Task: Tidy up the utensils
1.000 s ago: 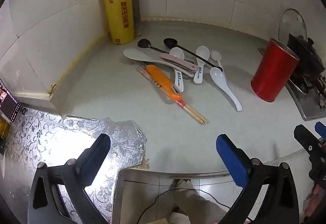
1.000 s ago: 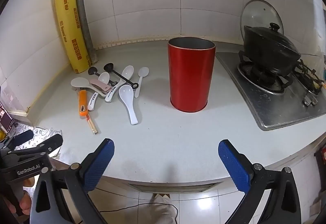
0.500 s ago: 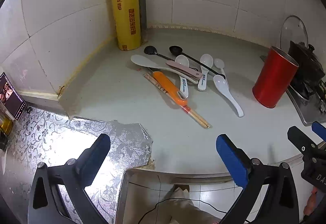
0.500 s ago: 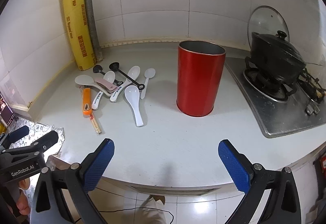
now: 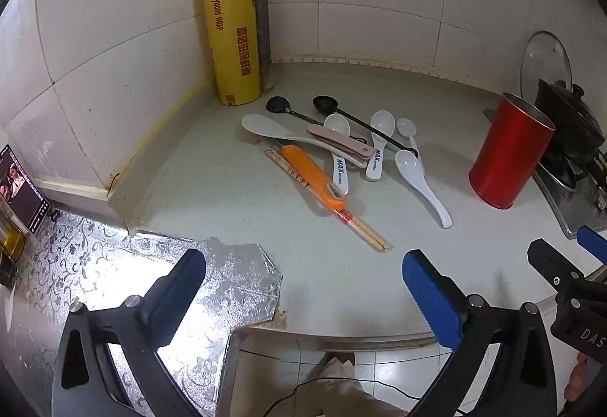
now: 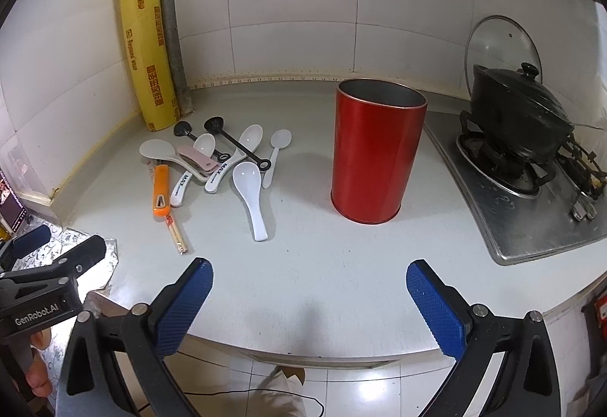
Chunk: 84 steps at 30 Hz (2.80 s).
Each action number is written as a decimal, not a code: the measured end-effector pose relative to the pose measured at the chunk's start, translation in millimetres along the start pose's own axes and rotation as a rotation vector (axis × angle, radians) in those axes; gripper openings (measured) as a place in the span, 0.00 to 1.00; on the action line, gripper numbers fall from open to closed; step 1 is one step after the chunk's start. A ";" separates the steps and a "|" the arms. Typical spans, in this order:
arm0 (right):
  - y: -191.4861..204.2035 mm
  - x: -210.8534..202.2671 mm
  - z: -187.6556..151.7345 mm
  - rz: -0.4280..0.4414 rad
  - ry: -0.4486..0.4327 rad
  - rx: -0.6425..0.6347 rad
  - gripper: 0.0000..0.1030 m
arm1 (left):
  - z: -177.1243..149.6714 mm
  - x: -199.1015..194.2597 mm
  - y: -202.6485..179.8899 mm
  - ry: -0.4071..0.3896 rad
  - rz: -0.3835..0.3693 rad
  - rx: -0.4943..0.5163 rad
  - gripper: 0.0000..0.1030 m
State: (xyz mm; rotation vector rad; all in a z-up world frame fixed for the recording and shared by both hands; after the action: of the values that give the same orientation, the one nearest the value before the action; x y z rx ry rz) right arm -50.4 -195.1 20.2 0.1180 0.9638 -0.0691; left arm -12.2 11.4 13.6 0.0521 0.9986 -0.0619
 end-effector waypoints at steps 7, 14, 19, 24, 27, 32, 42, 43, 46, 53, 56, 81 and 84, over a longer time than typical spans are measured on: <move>-0.7 5.8 3.0 -0.001 0.006 0.001 1.00 | 1.5 3.8 0.3 -0.004 -0.002 0.012 1.00; -2.5 13.2 9.4 -0.005 0.012 0.003 1.00 | 6.5 10.9 -1.5 0.001 -0.004 0.017 1.00; -3.2 18.1 14.4 -0.008 0.011 -0.001 1.00 | 10.2 16.0 -1.3 0.007 -0.006 0.011 1.00; -6.1 22.1 17.9 -0.010 0.014 0.003 1.00 | 13.6 19.3 -3.4 0.011 -0.004 0.008 1.00; -7.4 23.9 19.4 -0.010 0.015 0.000 1.00 | 14.6 21.4 -4.0 0.016 -0.005 0.005 1.00; -11.2 24.2 18.2 -0.017 0.025 -0.001 1.00 | 14.5 23.9 -6.4 0.029 -0.015 -0.002 1.00; -23.3 23.1 14.6 -0.015 0.043 0.020 1.00 | 15.5 26.7 -14.3 0.054 -0.019 0.005 1.00; -23.7 23.5 14.9 -0.014 0.045 0.022 1.00 | 15.7 26.9 -15.8 0.055 -0.015 0.008 1.00; -26.6 26.6 15.8 -0.007 0.054 0.020 1.00 | 16.0 29.1 -18.5 0.063 -0.011 0.009 1.00; -40.5 40.3 26.7 0.014 0.058 0.005 1.00 | 26.2 39.2 -28.6 0.074 0.013 -0.024 1.00; -49.9 47.5 34.7 0.016 0.071 0.004 1.00 | 33.0 42.1 -36.2 0.086 0.026 -0.041 1.00; -83.0 71.2 56.6 0.120 0.087 -0.069 1.00 | 34.4 47.4 -57.6 0.128 0.028 -0.167 1.00; -80.4 76.2 63.8 0.135 0.080 -0.100 1.00 | 36.6 50.1 -51.0 0.125 0.035 -0.215 1.00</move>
State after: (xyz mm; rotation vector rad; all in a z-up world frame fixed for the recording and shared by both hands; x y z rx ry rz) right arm 35.9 -283.7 -12.1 0.0940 1.0353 0.1085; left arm 41.7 -43.6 -9.6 -0.1247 1.1235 0.0823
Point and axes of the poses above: each gripper's, at about its wrist camera, not at the fingertips, and x roughly the way its jaws point, y to its left, z to its top, the point moved 1 cm from there along x, roughly the way its jaws point, and after that the axes turned 11 degrees about y, right-handed, at the moved point
